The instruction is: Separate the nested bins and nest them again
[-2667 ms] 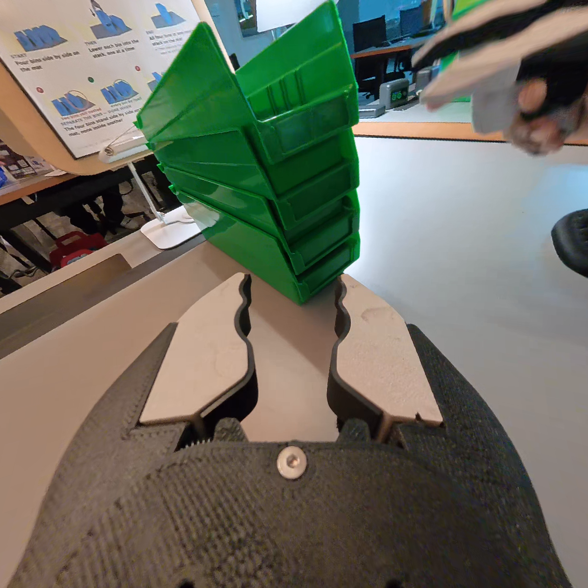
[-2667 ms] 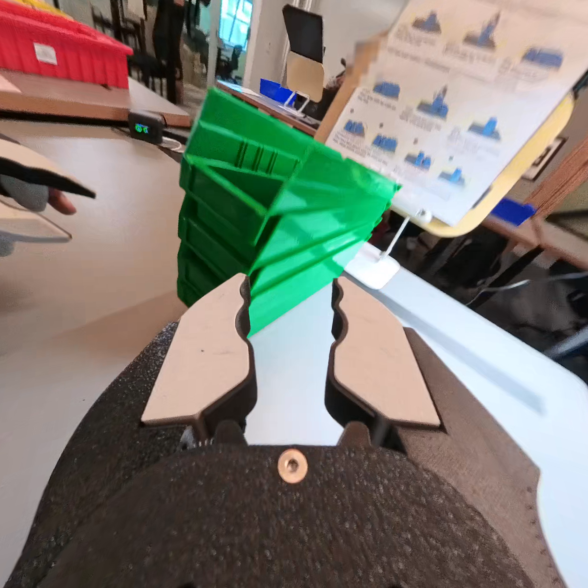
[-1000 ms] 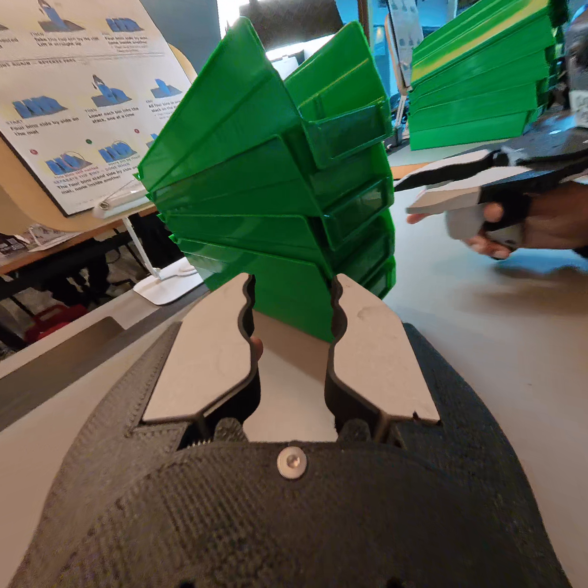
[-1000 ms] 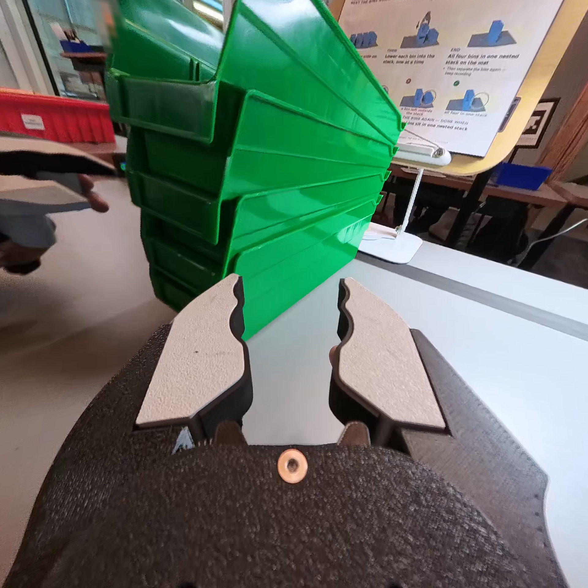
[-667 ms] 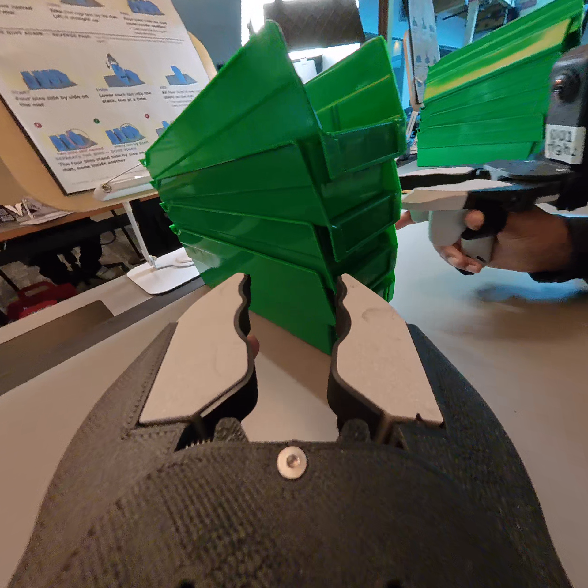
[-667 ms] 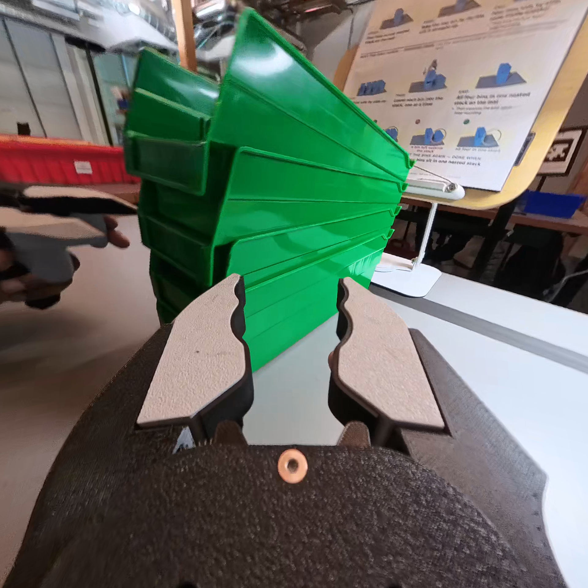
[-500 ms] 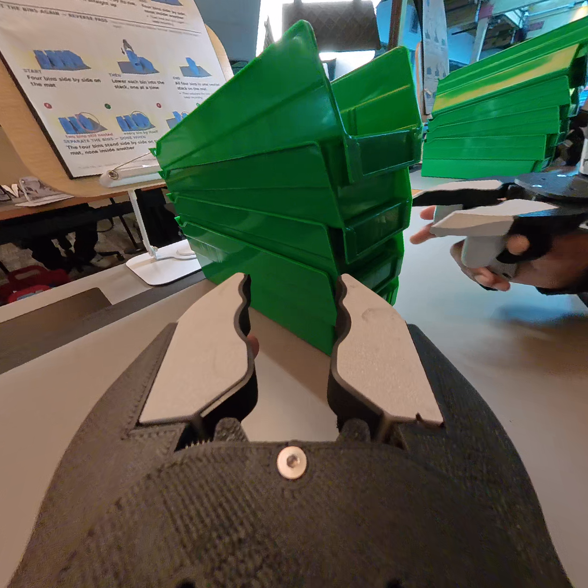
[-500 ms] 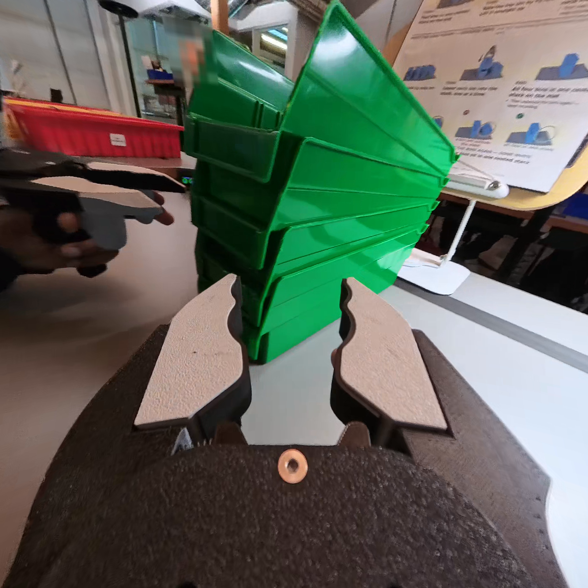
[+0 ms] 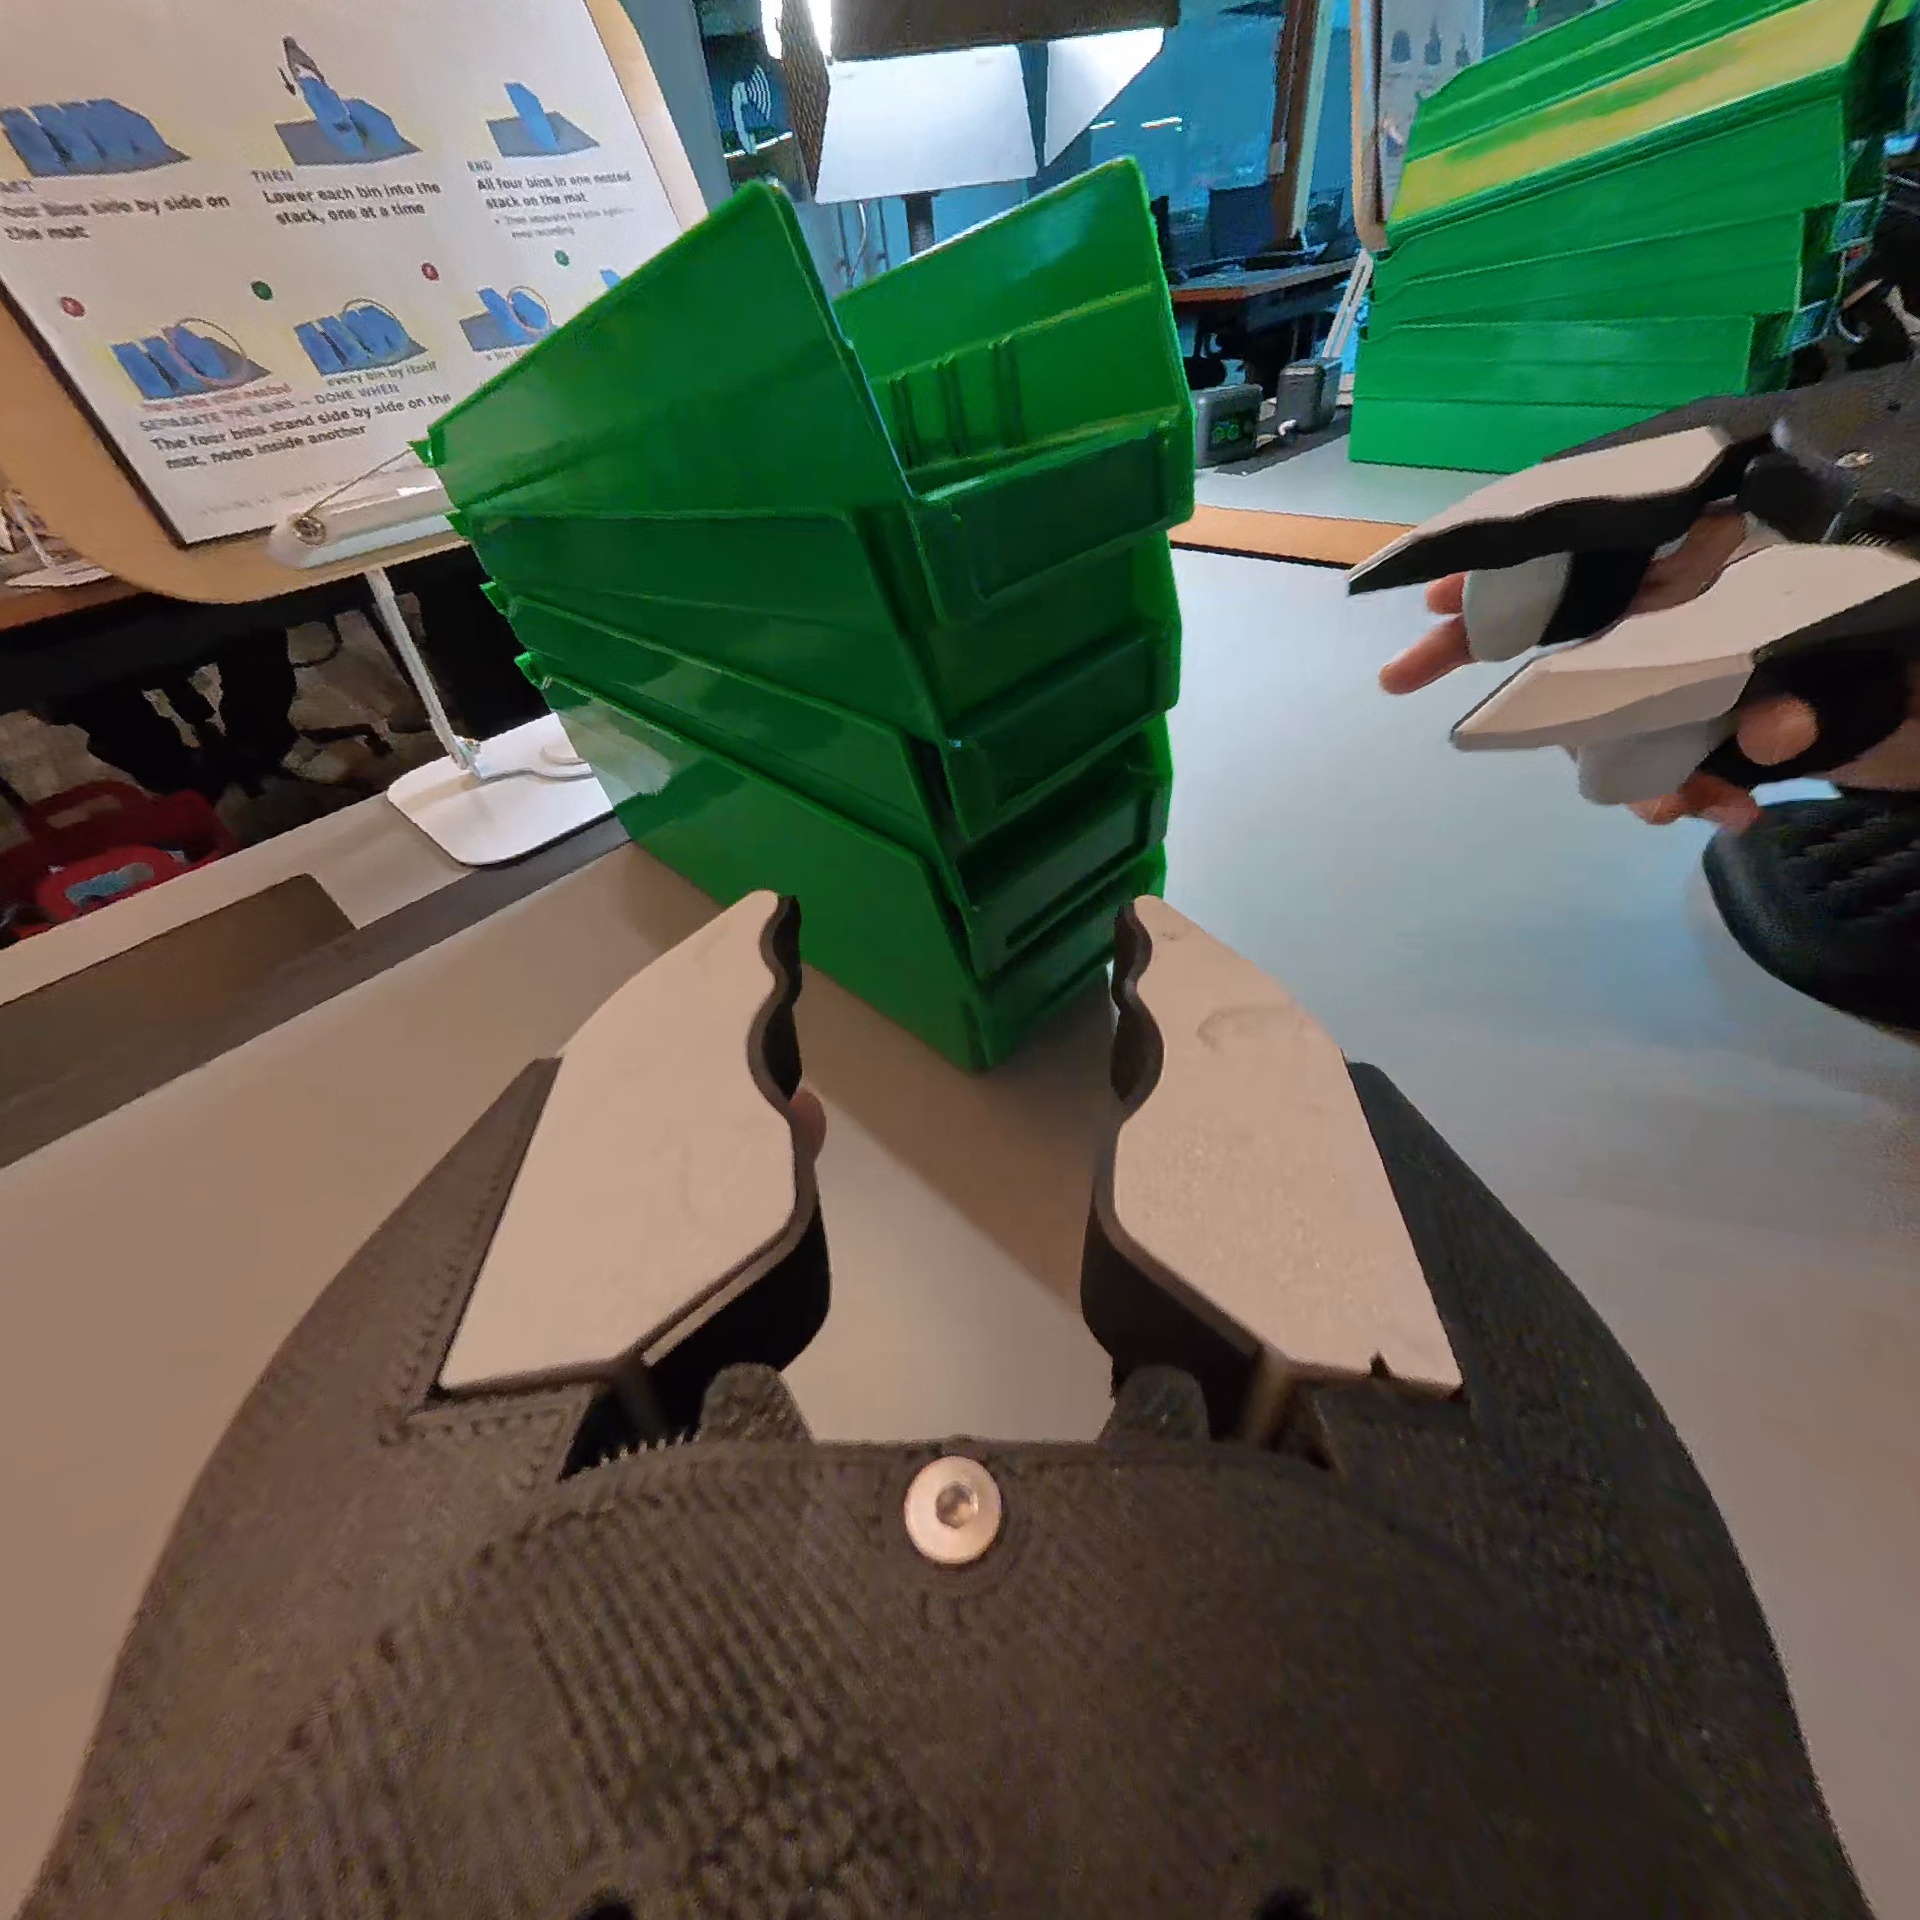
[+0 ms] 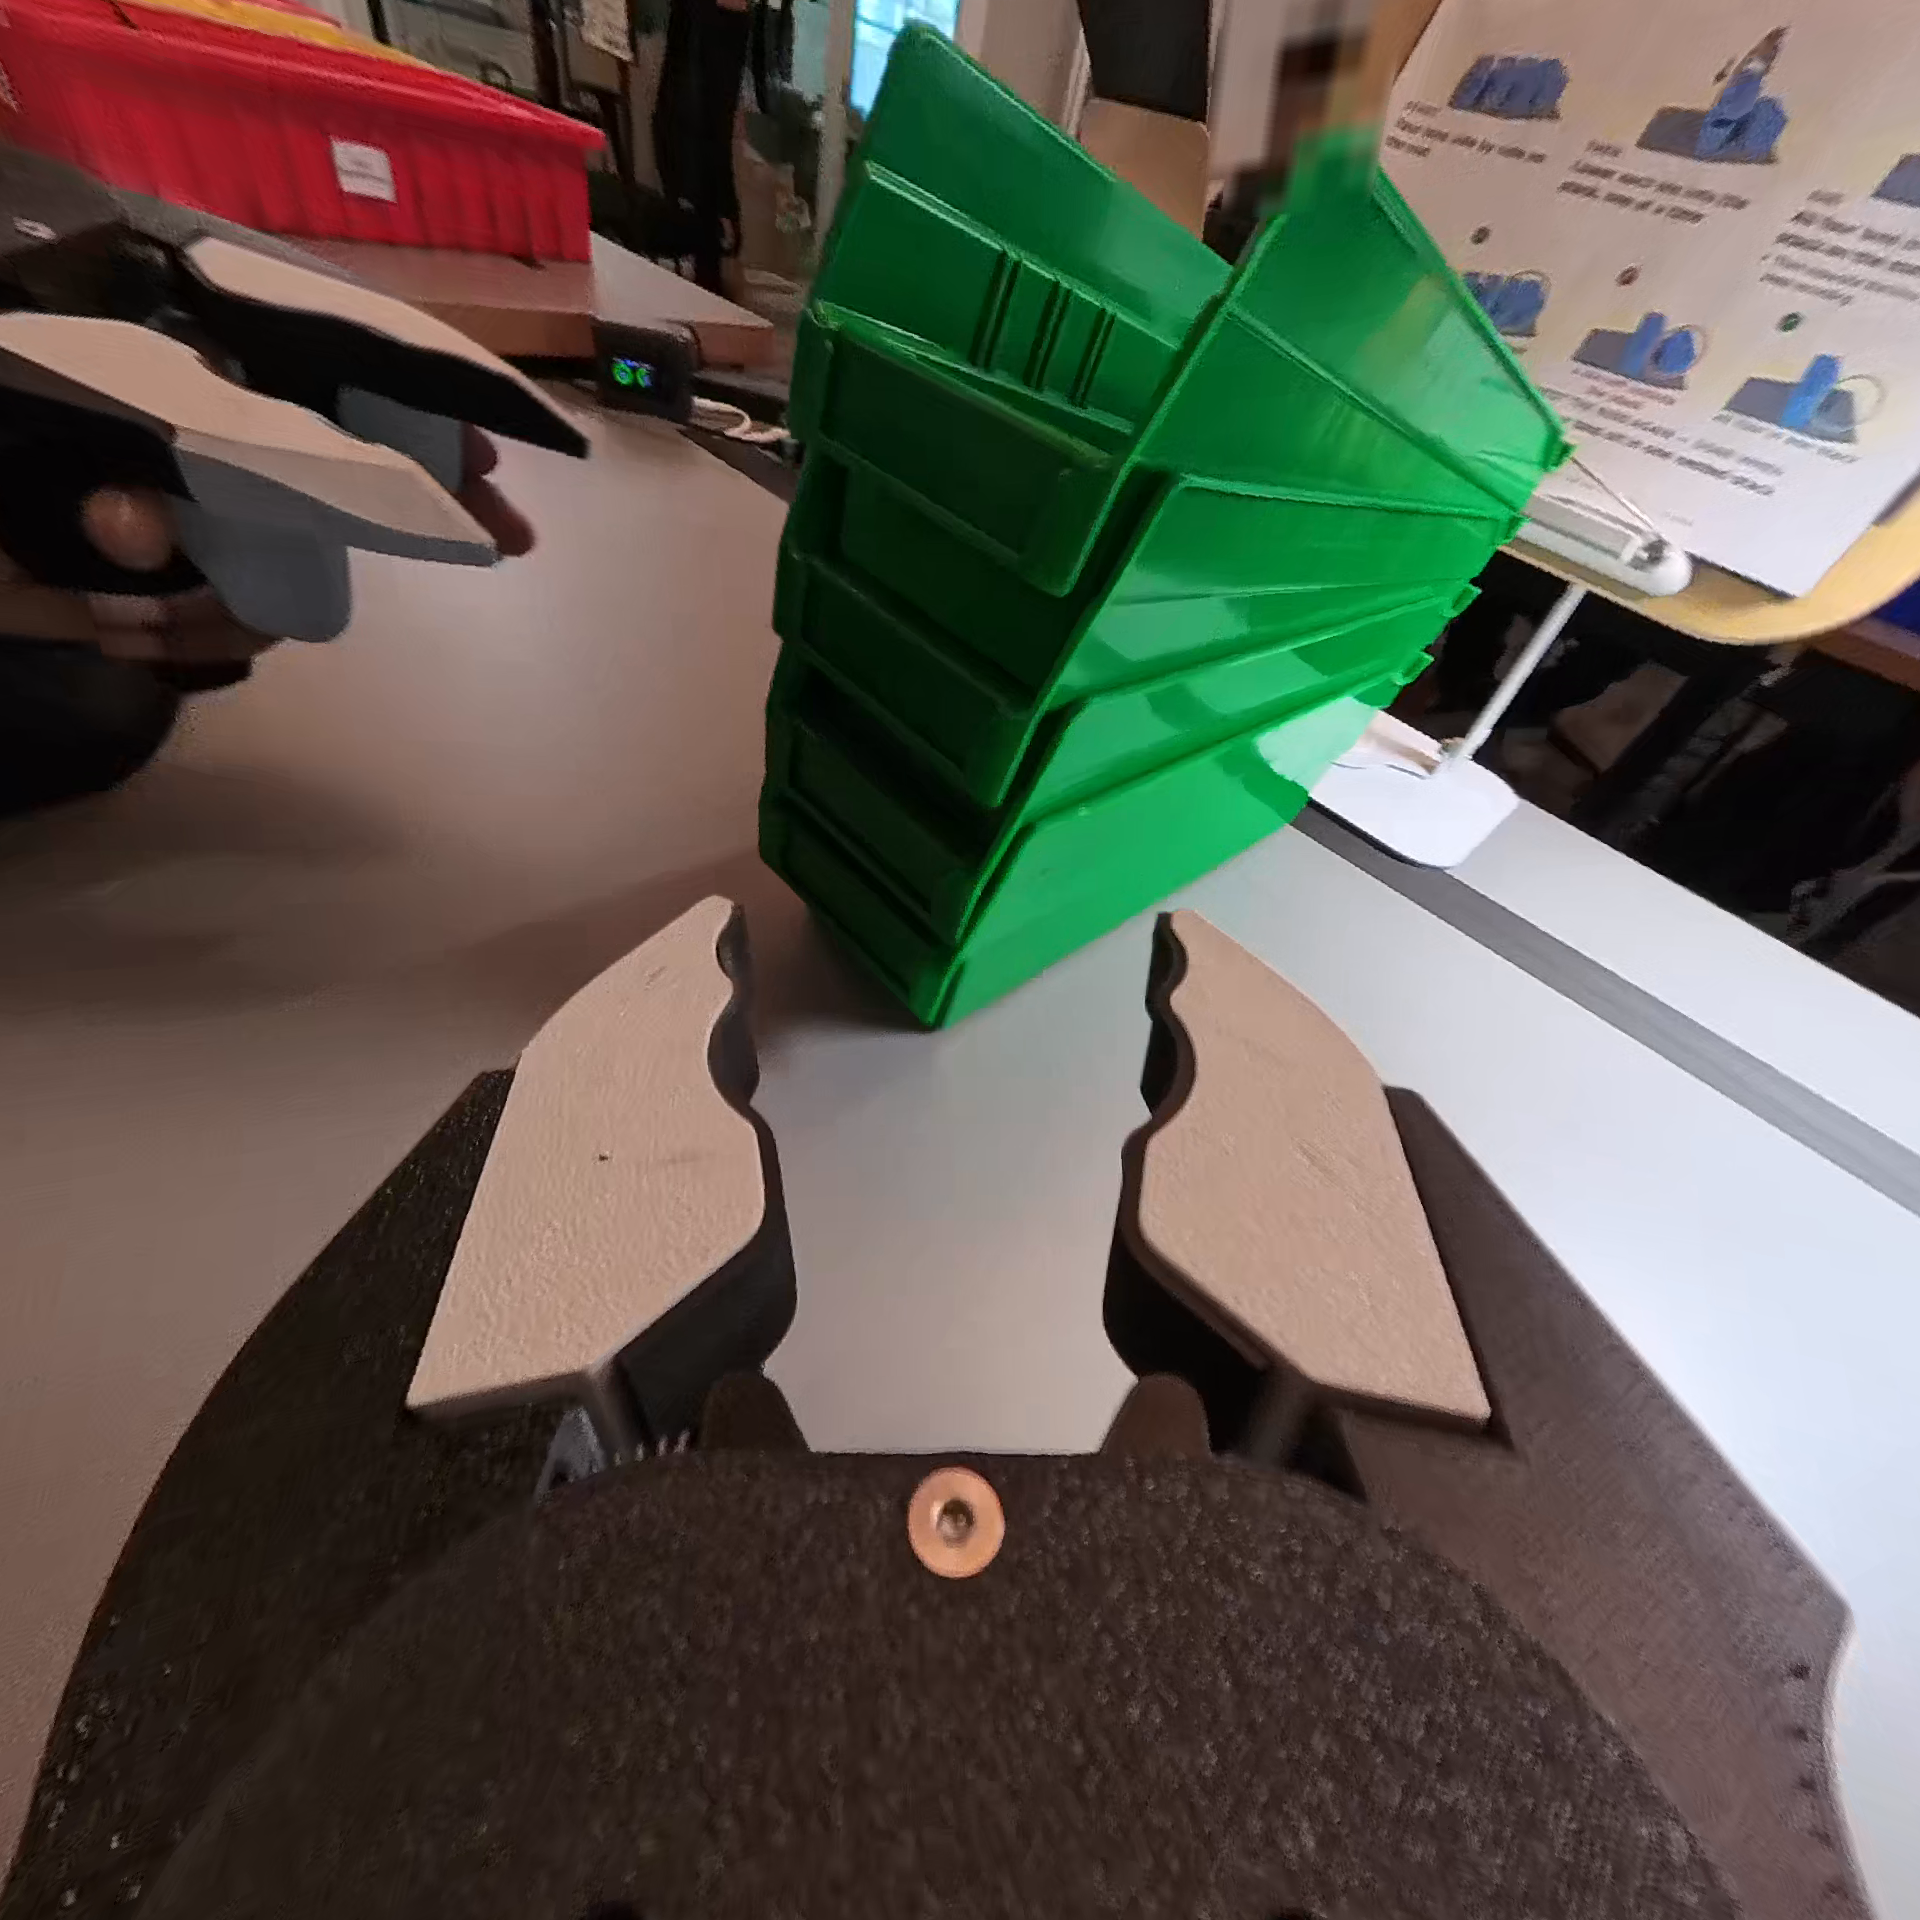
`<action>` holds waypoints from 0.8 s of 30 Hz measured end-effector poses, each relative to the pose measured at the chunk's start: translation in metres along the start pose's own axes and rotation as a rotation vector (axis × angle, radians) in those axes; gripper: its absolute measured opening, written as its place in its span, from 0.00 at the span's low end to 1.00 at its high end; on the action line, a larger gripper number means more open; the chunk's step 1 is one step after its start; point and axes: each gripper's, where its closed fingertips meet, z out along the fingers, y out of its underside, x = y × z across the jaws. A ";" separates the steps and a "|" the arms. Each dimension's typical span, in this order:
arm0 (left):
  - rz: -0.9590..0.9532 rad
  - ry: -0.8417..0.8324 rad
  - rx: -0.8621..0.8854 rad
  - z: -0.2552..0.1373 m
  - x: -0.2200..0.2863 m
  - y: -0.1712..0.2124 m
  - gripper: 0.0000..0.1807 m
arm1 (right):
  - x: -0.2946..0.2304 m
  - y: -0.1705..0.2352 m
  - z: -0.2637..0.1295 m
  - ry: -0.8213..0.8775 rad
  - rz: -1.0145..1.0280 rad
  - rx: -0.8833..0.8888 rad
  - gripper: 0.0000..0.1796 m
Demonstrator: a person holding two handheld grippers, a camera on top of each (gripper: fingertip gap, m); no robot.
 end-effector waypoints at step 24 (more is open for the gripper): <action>0.283 0.000 0.009 -0.008 0.017 -0.002 0.12 | -0.003 0.047 -0.002 -0.034 0.066 0.015 0.38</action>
